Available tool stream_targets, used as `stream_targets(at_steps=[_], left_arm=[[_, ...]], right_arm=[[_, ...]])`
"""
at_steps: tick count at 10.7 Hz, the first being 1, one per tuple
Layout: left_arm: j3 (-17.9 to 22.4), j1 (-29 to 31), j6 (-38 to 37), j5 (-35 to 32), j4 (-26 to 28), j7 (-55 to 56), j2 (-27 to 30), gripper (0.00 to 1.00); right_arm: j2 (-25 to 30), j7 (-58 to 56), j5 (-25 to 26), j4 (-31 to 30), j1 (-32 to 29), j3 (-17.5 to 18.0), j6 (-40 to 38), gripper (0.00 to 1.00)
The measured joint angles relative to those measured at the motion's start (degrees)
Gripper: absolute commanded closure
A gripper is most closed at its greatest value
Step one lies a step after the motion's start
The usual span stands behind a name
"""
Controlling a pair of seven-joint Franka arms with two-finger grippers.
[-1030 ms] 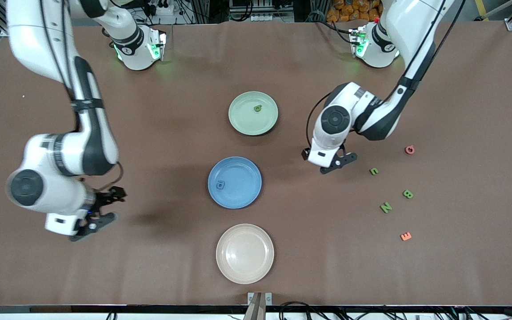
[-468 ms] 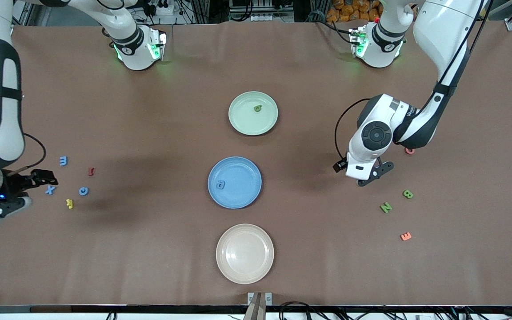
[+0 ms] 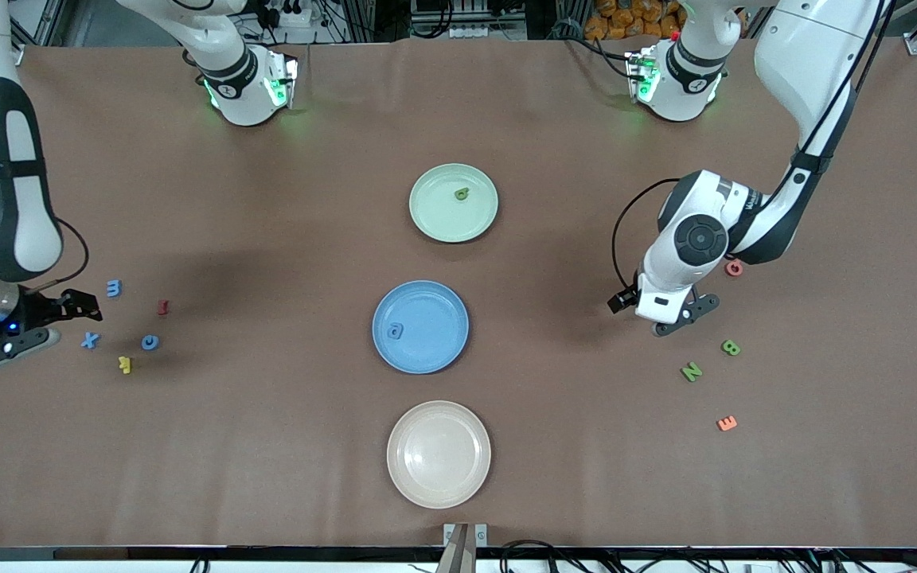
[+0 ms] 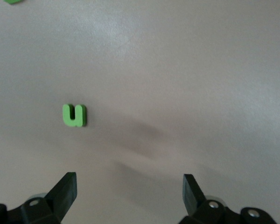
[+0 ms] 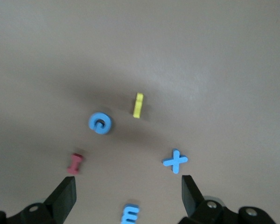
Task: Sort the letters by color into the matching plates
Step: 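Grasp blue E with the right gripper while the left gripper grasps green u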
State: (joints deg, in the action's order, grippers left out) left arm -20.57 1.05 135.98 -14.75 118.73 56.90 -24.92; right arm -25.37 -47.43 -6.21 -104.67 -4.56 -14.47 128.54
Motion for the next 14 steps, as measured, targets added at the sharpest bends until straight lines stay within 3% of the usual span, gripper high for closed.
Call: stream_targets(at_steps=[2, 6, 10, 14], left_arm=[[0.0, 1.7, 4.6, -0.5, 2.3, -0.8, 0.0, 0.00], [0.1, 5.7, 5.7, -2.9, 3.0, -2.9, -0.5, 0.00], [0.0, 7.6, 8.5, -3.2, 3.0, -4.9, -2.8, 0.00], [0.0, 8.1, 10.5, -4.1, 3.1, -6.3, -4.8, 0.00]], right_arm=[[0.0, -3.3, 0.0, -6.2, -1.5, 0.0, 7.0, 0.00], [0.0, -9.3, 0.0, -13.8, -6.9, 1.6, 16.2, 0.00], [0.0, -9.6, -0.3, -19.0, -10.2, 4.4, 22.4, 0.00], [-0.3, -9.6, -4.4, -21.9, -11.2, 4.9, 23.7, 0.00]])
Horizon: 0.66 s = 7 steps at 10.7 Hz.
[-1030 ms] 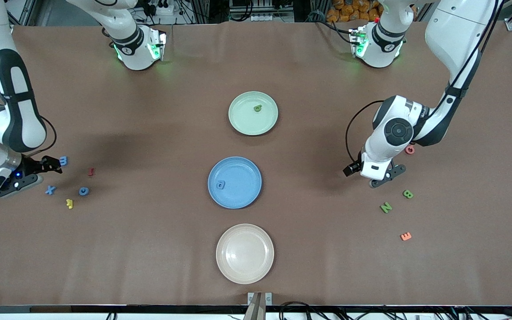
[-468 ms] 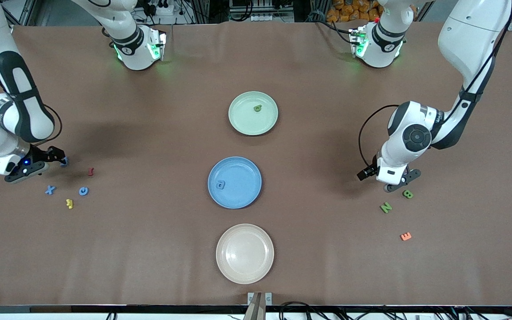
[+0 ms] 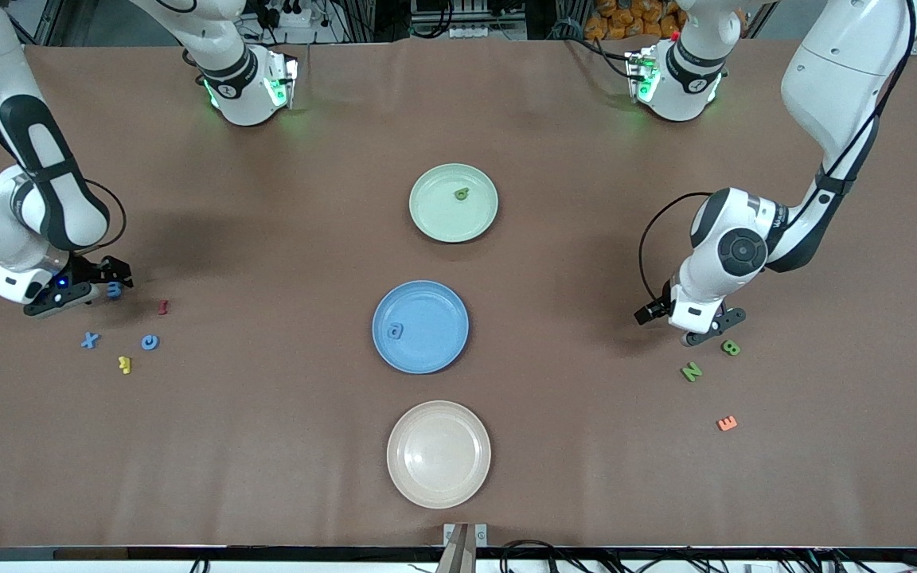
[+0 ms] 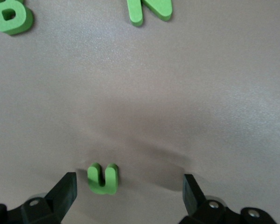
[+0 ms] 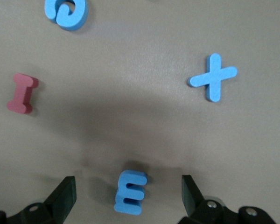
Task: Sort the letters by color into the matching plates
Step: 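Grasp blue E with the right gripper while the left gripper grasps green u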
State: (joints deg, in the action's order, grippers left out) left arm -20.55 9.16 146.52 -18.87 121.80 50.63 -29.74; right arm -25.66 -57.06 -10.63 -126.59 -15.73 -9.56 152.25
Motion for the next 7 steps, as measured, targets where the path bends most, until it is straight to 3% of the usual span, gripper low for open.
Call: stream_targets(at_steps=[3, 4, 5, 6, 7], left_arm=[[0.0, 1.0, 0.0, -0.8, 0.4, 0.0, -0.4, 0.00], [0.0, 1.1, 0.1, -0.9, 0.4, 0.0, -0.4, 0.46], [0.0, 1.1, 0.1, -0.9, 0.4, 0.0, -0.4, 0.99], [-0.1, 1.1, 0.2, -0.9, 0.3, 0.0, -0.4, 1.00], [-0.2, 1.5, 0.3, -0.9, 0.2, 0.0, -0.3, 1.00]], right_arm=[[-0.5, 0.0, -0.4, -0.3, -0.9, 0.0, 0.2, 0.02], [-0.7, 0.0, -0.4, -0.5, -1.3, 0.0, 0.7, 0.22], [-1.0, 0.0, -0.4, -0.6, -1.5, 0.0, 1.0, 0.46], [-1.4, 0.0, -0.4, -0.6, -1.5, 0.0, 1.4, 0.65], [-1.3, 0.0, -0.4, -0.6, -1.5, 0.0, 1.8, 0.77]])
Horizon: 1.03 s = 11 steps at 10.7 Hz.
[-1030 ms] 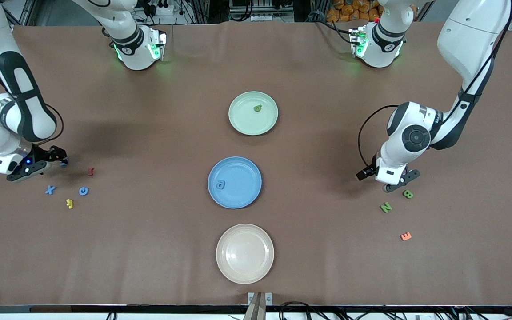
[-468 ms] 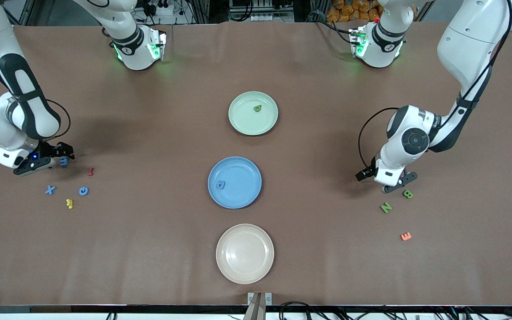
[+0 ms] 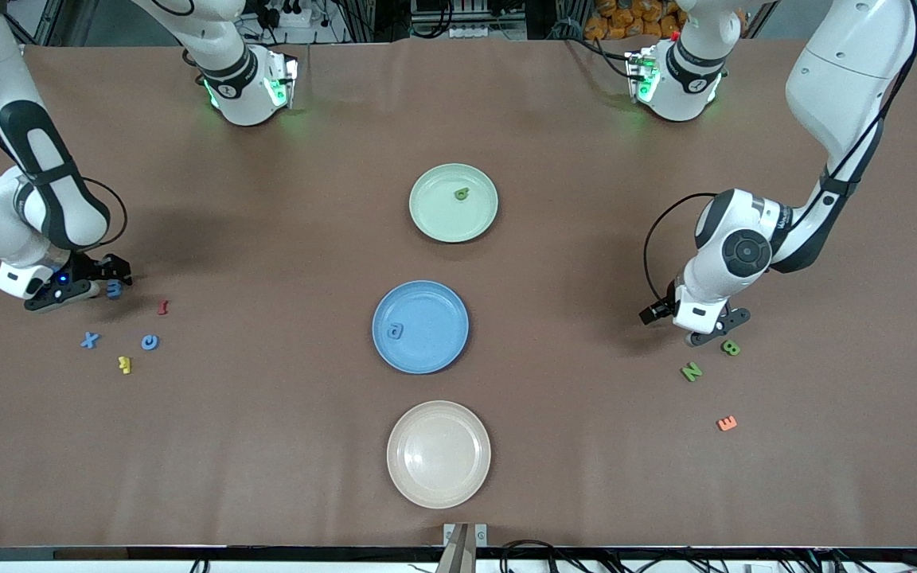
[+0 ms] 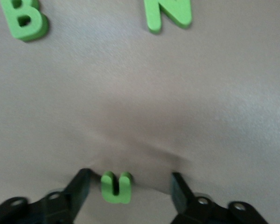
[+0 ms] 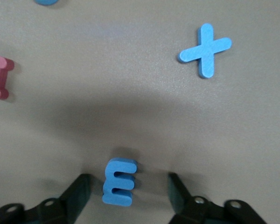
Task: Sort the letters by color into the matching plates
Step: 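Grasp blue E with the right gripper while the left gripper grasps green u, then put green u on green plate while the right gripper carries E to blue plate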
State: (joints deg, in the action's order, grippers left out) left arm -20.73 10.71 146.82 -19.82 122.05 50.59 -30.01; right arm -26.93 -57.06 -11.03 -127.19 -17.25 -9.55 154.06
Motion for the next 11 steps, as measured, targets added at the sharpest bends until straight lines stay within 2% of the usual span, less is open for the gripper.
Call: stream_targets(at_steps=[2, 9, 11], left_arm=[[-0.1, 1.1, -0.2, 0.0, 0.4, 0.7, 0.6, 1.00], [-2.8, 1.4, -0.3, -0.2, 2.8, 5.9, 2.4, 1.00], [-5.1, 1.4, -0.4, -0.2, 2.8, 6.5, 2.6, 1.00]], right_arm=[[0.3, 0.0, 0.0, 0.0, 0.0, 0.1, 0.0, 0.84], [0.4, 0.0, 0.0, 0.1, 0.0, 0.4, 0.0, 0.89], [0.3, 0.1, -0.1, 0.3, 0.0, 1.1, 0.0, 0.90]])
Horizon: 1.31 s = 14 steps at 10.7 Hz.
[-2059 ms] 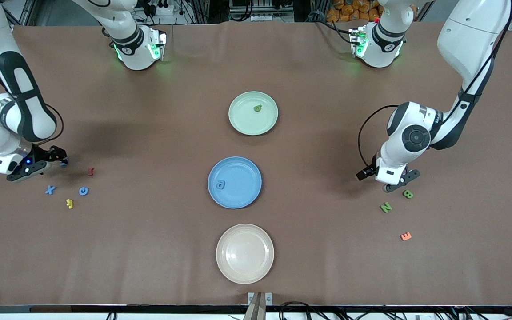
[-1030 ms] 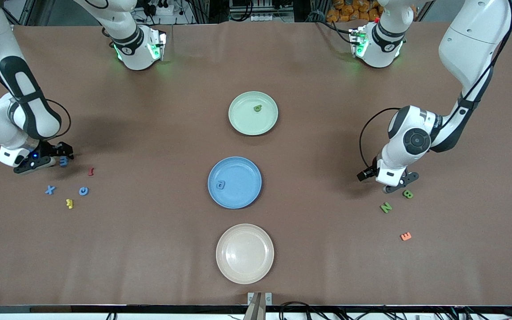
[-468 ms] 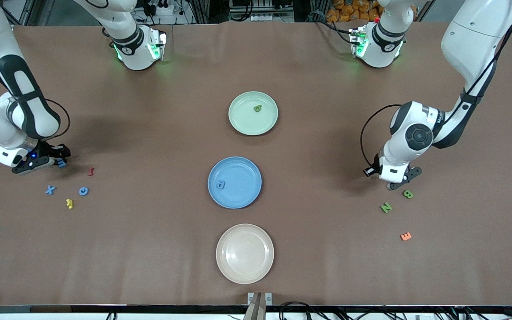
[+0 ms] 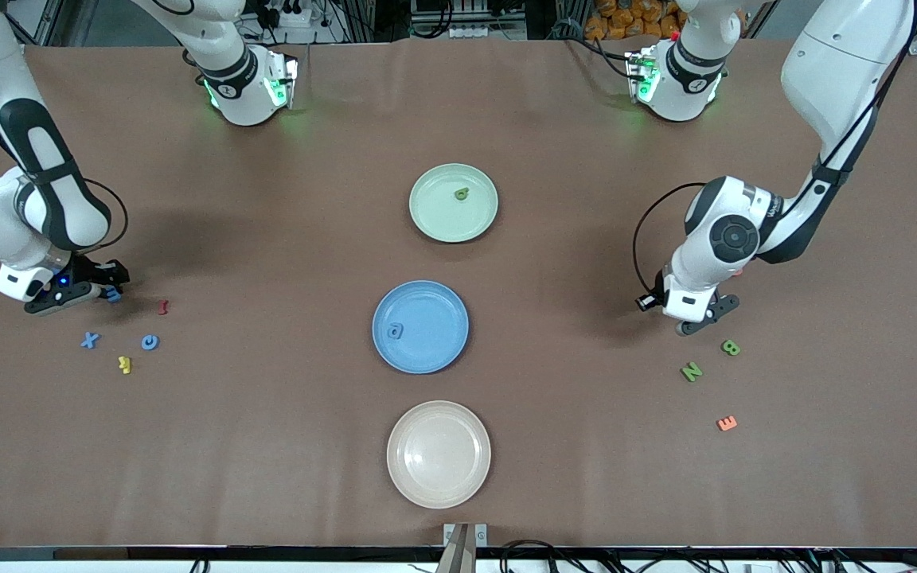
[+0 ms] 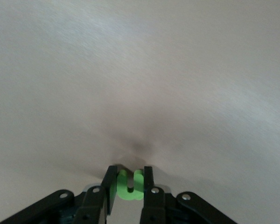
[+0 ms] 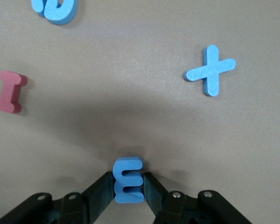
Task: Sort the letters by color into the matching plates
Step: 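Put green u on green plate while the right gripper carries E to blue plate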
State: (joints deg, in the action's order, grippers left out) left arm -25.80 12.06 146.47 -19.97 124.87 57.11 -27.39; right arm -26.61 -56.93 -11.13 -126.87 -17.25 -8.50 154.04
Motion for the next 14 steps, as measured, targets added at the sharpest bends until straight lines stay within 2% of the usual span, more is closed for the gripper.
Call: stream_targets(at_steps=[2, 4, 7, 9, 11, 14], left_arm=[[-3.6, 0.0, -2.1, 0.0, -0.1, 3.1, 1.2, 1.00], [-9.9, -0.2, -5.0, 0.0, -0.5, 10.2, 2.0, 1.00], [-17.7, -4.3, -9.5, 0.0, -2.2, 22.8, 2.2, 1.00], [-19.3, -9.9, -10.6, 0.0, -3.9, 29.6, 2.2, 1.00], [-19.4, -16.6, -10.7, 0.0, -6.7, 35.4, 1.8, 1.00], [-19.4, -24.5, -11.0, 0.0, -13.8, 41.1, -0.1, 1.00]], right_arm=[[-0.1, 0.1, -0.1, 0.6, 0.0, 0.4, -1.0, 0.90], [-0.1, 0.9, -0.2, 1.7, 0.0, 1.0, -2.3, 0.90], [0.4, 1.7, -0.4, 4.2, 0.0, 1.3, -6.8, 0.90], [1.6, 4.7, -0.8, 6.4, 0.6, 1.5, -11.6, 0.90], [2.3, 10.6, -0.9, 7.1, 2.9, 2.2, -12.2, 0.89], [2.3, 20.6, -1.0, 7.8, 7.2, 4.4, -12.2, 0.89]])
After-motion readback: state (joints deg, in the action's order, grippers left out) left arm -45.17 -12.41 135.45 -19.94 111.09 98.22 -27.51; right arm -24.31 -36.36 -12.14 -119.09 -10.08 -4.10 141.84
